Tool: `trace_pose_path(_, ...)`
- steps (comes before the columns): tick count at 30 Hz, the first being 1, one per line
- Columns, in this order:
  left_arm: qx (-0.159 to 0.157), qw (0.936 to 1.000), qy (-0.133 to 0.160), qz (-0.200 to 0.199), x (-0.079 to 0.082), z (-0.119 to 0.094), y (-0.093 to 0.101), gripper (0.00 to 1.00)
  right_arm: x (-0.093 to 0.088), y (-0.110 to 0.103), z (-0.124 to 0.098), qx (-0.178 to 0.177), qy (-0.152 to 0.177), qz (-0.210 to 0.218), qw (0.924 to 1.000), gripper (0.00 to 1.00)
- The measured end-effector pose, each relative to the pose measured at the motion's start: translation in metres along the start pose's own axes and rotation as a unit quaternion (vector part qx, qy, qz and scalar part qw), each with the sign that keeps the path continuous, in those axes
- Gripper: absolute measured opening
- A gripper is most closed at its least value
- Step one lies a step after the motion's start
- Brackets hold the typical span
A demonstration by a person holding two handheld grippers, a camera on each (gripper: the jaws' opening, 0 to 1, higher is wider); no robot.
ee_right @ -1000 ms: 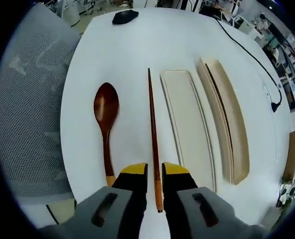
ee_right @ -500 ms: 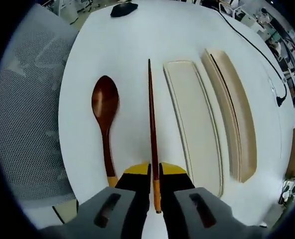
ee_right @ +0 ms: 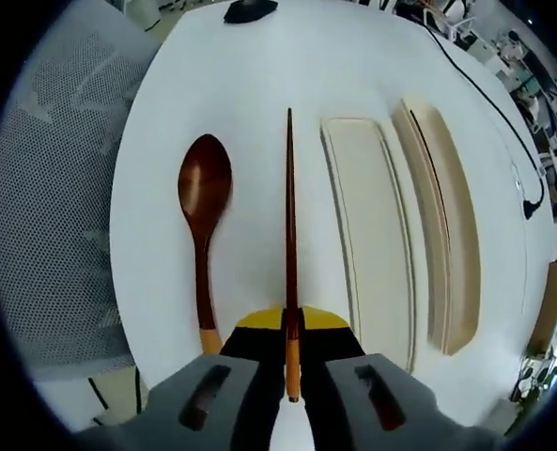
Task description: Arrange the utensils inside the cutlery case until each visible utensil rests in its matching compartment.
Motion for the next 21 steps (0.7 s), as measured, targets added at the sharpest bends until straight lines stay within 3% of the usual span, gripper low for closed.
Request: trace_pose_path(21, -0.006, 1.0000, 0.006, 0.004, 0.000, 0.000, 0.005, 0.68, -0.005, -0.006, -0.019, -0.024, 0.040, 0.008, 0.9989, 0.00)
Point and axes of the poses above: the point that each gripper's makers call its tool centre point, and the gripper's own axes: z roughly forward along the fingers, y roughly to its right, x roughly out of its top, the point moved 7 cm from there along -z, roughly backward along the fingers, and after that the axes turned 11 degrees about -y, right-handed, at the moved point
